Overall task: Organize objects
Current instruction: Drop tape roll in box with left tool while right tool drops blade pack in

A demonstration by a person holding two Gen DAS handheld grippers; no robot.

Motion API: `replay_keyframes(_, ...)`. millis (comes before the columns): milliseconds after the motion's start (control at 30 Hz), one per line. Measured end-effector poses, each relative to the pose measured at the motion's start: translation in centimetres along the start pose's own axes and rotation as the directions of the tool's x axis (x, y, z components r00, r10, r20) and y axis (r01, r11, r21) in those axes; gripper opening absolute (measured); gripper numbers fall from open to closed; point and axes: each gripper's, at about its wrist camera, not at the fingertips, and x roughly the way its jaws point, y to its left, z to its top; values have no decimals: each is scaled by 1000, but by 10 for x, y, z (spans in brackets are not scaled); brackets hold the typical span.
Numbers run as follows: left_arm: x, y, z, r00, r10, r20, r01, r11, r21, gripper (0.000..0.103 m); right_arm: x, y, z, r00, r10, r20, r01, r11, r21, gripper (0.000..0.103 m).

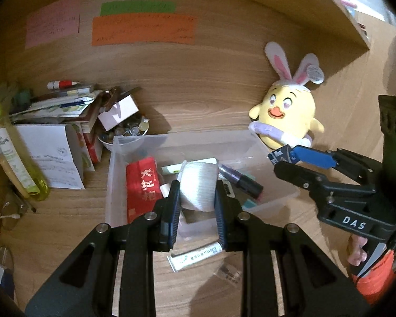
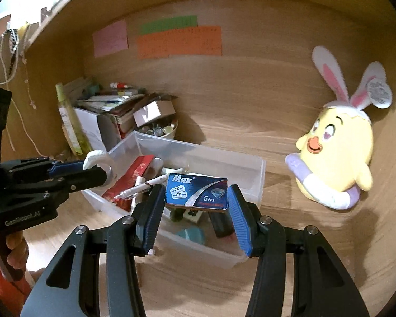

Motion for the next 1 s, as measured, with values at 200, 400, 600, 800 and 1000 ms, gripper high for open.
replay_keyframes(200, 24, 4, 0, 999, -9, -49, 8, 1000, -14, 24, 34, -2, 0, 997, -3, -74, 3, 1000, 4, 45)
replay_keyframes(400, 46, 6, -4, 995, -6, -95, 5, 1000, -15, 24, 57, -7, -4, 991, -17, -135, 17, 1000, 2, 45)
replay_keyframes(600, 59, 3, -8, 992, 0, -125, 0, 1000, 4, 24, 71, -10, -7, 985, -26, -173, 26, 1000, -3, 45)
replay_keyframes(800, 62, 1, -11, 991, 21, -129, -19, 1000, 20, 24, 81, -8, -12, 980, -6, -201, 6, 1000, -3, 45)
replay_keyframes(1000, 50, -1, -12, 994, 29, -104, -26, 999, 38, 44, 77, -10, -13, 979, -5, -203, 6, 1000, 2, 51)
